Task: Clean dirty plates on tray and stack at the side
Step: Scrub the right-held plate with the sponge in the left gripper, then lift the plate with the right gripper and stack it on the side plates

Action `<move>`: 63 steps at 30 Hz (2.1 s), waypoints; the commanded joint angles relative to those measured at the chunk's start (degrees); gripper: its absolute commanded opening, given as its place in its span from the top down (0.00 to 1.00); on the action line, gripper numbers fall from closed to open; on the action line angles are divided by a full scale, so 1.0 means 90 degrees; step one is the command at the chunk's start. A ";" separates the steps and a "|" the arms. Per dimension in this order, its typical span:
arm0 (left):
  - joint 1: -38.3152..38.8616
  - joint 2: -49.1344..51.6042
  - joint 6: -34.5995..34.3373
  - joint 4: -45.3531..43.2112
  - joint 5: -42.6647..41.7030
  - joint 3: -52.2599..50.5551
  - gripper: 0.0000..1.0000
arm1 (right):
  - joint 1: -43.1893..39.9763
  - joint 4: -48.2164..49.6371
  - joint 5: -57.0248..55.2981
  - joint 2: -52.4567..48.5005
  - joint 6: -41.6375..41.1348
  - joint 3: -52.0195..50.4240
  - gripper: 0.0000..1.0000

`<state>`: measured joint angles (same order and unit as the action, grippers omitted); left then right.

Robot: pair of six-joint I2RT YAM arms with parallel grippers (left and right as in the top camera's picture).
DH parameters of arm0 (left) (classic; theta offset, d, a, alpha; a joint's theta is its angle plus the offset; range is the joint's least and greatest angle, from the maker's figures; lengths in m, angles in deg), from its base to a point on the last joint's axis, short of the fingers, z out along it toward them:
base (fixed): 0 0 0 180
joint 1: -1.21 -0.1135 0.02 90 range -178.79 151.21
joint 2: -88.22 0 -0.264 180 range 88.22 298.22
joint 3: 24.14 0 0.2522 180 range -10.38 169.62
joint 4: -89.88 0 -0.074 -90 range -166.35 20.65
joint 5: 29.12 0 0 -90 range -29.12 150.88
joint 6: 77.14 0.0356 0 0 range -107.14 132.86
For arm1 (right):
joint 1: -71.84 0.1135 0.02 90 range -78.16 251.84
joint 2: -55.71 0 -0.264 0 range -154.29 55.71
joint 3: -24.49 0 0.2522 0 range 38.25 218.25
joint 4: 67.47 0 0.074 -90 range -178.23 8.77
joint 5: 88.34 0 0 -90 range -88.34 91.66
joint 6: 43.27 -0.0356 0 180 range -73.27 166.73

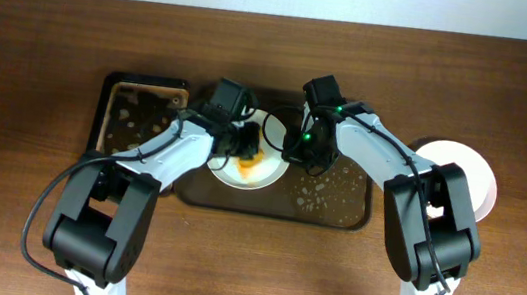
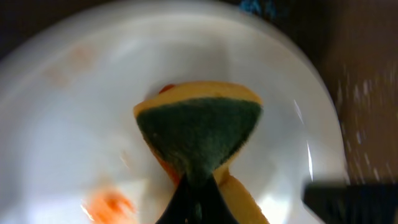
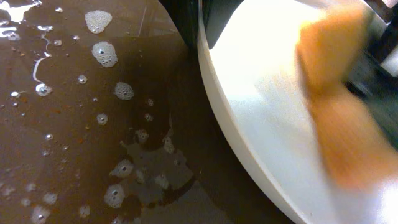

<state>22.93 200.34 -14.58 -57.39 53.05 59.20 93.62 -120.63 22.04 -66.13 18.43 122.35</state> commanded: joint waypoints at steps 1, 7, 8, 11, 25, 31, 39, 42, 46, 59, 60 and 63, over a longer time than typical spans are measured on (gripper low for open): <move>-0.0197 0.0143 0.0323 -0.0355 0.0658 0.0061 1.00 | 0.0034 -0.0085 -0.0061 -0.0044 0.0066 0.0015 0.96; -0.0189 0.0158 0.0359 -0.0801 -0.0189 0.0061 1.00 | 0.0036 -0.0085 -0.0061 -0.0044 0.0066 0.0015 0.96; -0.0187 0.0158 0.0559 -0.0843 -0.0743 0.0061 1.00 | 0.0034 -0.0085 -0.0061 -0.0044 0.0066 0.0015 0.96; -0.0189 0.0158 0.0748 -0.0682 -0.1596 0.0061 1.00 | 0.0034 -0.0100 -0.0061 -0.0044 0.0066 0.0015 0.96; -0.0284 0.0160 0.0848 -0.0197 0.0051 0.0061 1.00 | 0.0034 -0.0097 -0.0061 -0.0044 0.0066 0.0015 0.96; -0.0675 0.0160 0.0845 0.0029 0.0522 0.0061 1.00 | 0.0034 -0.0100 -0.0061 -0.0044 0.0066 0.0015 0.96; -0.1127 0.0134 0.1209 0.1219 0.0568 0.0063 1.00 | 0.0029 -0.0095 -0.0063 -0.0044 0.0066 0.0015 0.96; -0.1171 -0.0061 0.1610 0.1243 0.0576 0.0112 1.00 | 0.0029 -0.0095 -0.0073 -0.0044 0.0066 0.0015 0.96; -0.1171 -0.0585 0.1642 0.1239 0.0580 0.0277 1.00 | 0.0029 -0.0097 -0.0112 -0.0044 0.0063 0.0015 0.96; -0.1406 -0.1426 0.1435 0.1695 0.0699 0.0328 1.00 | 0.0029 -0.0146 -0.0607 0.0002 0.0517 0.0041 0.96; -0.1484 -0.1462 0.1438 0.1751 0.0775 0.0328 1.00 | 0.0029 -0.0219 -0.0780 0.0058 0.0641 0.0083 0.96; -0.1812 -0.1596 0.1433 0.1960 0.0874 0.0328 1.00 | 0.0029 -0.0520 -0.1321 0.0299 0.0976 0.0381 0.96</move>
<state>9.73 188.71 -1.46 -40.98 58.03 61.50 94.06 -123.25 18.92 -65.97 22.67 123.31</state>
